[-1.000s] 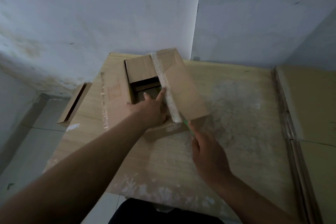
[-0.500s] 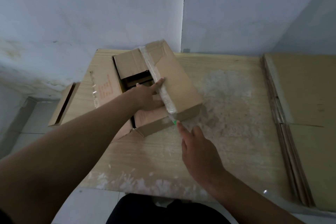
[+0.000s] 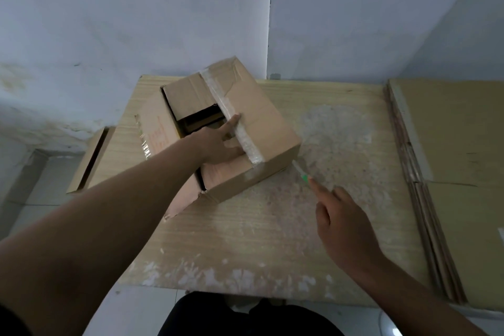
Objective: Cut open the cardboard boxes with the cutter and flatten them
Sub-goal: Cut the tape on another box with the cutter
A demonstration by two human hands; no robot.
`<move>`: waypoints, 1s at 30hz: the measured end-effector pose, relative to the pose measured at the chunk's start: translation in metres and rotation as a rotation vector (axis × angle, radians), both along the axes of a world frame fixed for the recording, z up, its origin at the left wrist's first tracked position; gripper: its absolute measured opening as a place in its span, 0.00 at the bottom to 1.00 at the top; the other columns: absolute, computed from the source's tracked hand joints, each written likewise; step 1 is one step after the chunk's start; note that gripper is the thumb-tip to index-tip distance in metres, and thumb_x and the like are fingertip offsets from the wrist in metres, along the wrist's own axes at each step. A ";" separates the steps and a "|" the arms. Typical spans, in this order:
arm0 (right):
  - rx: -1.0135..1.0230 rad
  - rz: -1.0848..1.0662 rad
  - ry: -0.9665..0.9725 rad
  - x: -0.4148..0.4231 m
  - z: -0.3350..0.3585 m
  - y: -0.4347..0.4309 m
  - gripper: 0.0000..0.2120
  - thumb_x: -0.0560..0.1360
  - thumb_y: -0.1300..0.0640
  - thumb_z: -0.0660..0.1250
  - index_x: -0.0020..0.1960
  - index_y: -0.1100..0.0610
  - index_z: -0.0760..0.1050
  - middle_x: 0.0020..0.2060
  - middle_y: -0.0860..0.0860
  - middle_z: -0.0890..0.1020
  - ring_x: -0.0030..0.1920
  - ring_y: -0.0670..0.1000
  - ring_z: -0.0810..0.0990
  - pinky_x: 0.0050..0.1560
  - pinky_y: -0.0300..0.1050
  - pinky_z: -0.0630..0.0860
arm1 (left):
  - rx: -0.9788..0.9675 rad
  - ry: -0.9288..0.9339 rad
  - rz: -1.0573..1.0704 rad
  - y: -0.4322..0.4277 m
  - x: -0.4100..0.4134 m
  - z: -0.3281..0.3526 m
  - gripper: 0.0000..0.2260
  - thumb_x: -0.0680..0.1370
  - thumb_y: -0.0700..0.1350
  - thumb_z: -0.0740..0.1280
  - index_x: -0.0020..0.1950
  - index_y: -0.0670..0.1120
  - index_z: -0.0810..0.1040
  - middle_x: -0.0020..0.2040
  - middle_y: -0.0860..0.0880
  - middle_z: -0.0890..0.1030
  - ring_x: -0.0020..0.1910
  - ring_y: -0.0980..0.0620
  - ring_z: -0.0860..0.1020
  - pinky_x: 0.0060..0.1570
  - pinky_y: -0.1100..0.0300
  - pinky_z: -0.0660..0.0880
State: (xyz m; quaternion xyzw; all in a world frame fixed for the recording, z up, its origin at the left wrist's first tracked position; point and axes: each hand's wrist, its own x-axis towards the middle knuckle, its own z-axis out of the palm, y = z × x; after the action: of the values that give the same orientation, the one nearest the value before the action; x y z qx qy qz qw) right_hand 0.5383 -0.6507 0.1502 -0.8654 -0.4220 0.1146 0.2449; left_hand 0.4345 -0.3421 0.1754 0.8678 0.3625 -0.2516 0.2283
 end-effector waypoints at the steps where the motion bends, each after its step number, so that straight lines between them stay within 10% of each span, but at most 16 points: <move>1: 0.039 -0.009 0.030 0.001 0.001 0.001 0.24 0.81 0.59 0.61 0.76 0.47 0.68 0.39 0.45 0.67 0.29 0.45 0.68 0.27 0.37 0.62 | -0.013 0.011 0.001 0.000 0.001 -0.002 0.42 0.79 0.72 0.57 0.77 0.68 0.26 0.80 0.46 0.66 0.67 0.41 0.76 0.70 0.48 0.69; 5: 0.184 -0.098 0.150 0.002 0.004 0.022 0.22 0.83 0.56 0.58 0.76 0.46 0.67 0.46 0.45 0.76 0.41 0.42 0.74 0.40 0.36 0.69 | 0.085 -0.013 0.153 -0.012 0.001 -0.006 0.44 0.75 0.78 0.54 0.79 0.65 0.29 0.82 0.41 0.59 0.75 0.37 0.68 0.76 0.36 0.60; 9: 0.153 -0.031 0.183 -0.004 0.000 0.034 0.22 0.84 0.55 0.57 0.76 0.43 0.66 0.45 0.47 0.77 0.41 0.45 0.76 0.41 0.44 0.74 | 0.413 -0.249 0.220 -0.042 -0.002 -0.008 0.32 0.78 0.69 0.61 0.72 0.47 0.70 0.68 0.44 0.72 0.68 0.40 0.71 0.68 0.43 0.68; 14: 0.075 0.021 0.237 -0.003 -0.013 0.033 0.23 0.84 0.56 0.56 0.77 0.44 0.65 0.45 0.46 0.77 0.35 0.41 0.72 0.35 0.34 0.65 | -0.396 -0.411 0.807 -0.059 0.019 0.002 0.18 0.80 0.55 0.70 0.54 0.39 0.81 0.44 0.45 0.83 0.35 0.50 0.82 0.34 0.62 0.75; 18: 0.046 0.018 0.199 -0.001 -0.013 0.026 0.23 0.83 0.56 0.56 0.77 0.43 0.64 0.50 0.47 0.77 0.44 0.44 0.75 0.42 0.37 0.70 | -0.323 -0.304 0.694 -0.050 0.037 0.009 0.18 0.78 0.52 0.74 0.55 0.38 0.80 0.45 0.43 0.83 0.36 0.49 0.79 0.27 0.65 0.71; 24: 0.021 0.164 -0.014 -0.017 -0.004 0.010 0.25 0.80 0.51 0.53 0.75 0.47 0.69 0.39 0.45 0.68 0.28 0.45 0.66 0.24 0.40 0.68 | -0.403 -0.051 0.547 -0.048 0.050 0.008 0.17 0.85 0.51 0.66 0.47 0.37 0.77 0.54 0.38 0.81 0.51 0.37 0.80 0.49 0.39 0.78; 30: -0.052 0.195 -0.044 -0.023 0.005 0.026 0.25 0.80 0.49 0.51 0.76 0.46 0.67 0.40 0.46 0.69 0.30 0.48 0.71 0.28 0.42 0.68 | -0.486 0.064 0.498 -0.045 0.052 0.011 0.17 0.87 0.51 0.60 0.64 0.37 0.75 0.63 0.40 0.79 0.67 0.36 0.76 0.63 0.25 0.70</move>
State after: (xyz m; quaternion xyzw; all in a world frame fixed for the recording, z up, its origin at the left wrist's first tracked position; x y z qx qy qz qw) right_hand 0.5157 -0.6242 0.1553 -0.8286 -0.5062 0.1297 0.2008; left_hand 0.4870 -0.3871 0.1866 0.6646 0.4996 -0.2944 0.4713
